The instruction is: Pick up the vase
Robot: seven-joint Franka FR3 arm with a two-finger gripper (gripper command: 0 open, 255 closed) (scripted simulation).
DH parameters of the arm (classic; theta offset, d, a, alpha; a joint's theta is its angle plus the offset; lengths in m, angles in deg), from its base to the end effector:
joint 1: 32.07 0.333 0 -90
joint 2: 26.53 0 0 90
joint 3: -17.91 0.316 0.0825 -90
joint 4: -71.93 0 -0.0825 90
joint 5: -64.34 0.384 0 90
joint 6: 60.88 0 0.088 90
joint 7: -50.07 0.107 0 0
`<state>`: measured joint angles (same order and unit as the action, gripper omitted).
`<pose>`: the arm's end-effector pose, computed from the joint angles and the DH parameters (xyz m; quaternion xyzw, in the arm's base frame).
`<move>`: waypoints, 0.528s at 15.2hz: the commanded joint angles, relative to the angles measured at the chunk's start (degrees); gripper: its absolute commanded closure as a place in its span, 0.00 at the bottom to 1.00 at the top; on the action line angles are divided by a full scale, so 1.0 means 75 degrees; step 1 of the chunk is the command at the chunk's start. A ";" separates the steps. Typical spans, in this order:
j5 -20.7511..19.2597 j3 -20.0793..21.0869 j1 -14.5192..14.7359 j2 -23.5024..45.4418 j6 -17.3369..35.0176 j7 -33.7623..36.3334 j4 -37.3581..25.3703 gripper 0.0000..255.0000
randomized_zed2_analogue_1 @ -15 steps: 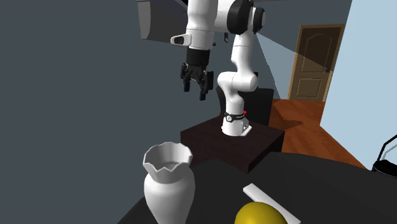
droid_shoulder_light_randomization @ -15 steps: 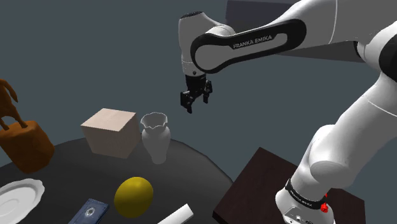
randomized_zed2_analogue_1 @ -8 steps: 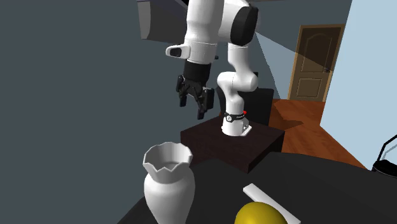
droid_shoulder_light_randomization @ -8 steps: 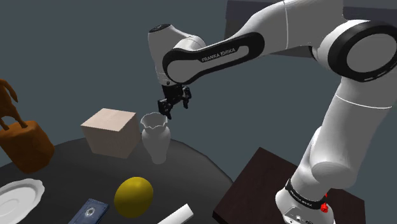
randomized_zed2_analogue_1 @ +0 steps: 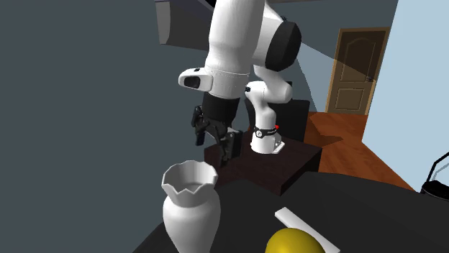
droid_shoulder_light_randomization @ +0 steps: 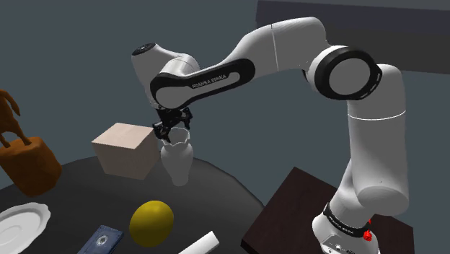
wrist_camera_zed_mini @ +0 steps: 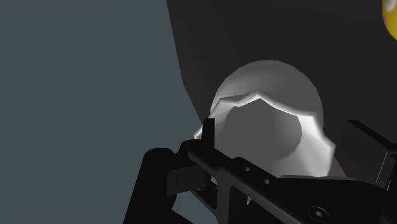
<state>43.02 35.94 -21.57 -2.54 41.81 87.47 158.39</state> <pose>0.6123 0.2645 0.4264 0.9912 -0.0348 0.0158 0.1266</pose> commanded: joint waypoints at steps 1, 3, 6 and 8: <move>-0.0295 -0.0053 0.0312 0.0850 -0.0283 0.0117 -0.1041 0.00; -0.0517 -0.0142 0.0620 0.1630 -0.0588 0.0131 -0.2075 0.00; -0.0581 -0.0183 0.0688 0.1864 -0.0500 0.0176 -0.2204 0.00; -0.0602 -0.0192 0.0674 0.1902 -0.0330 0.0230 -0.2063 0.00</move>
<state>38.64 34.57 -16.55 11.36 38.83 89.02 142.78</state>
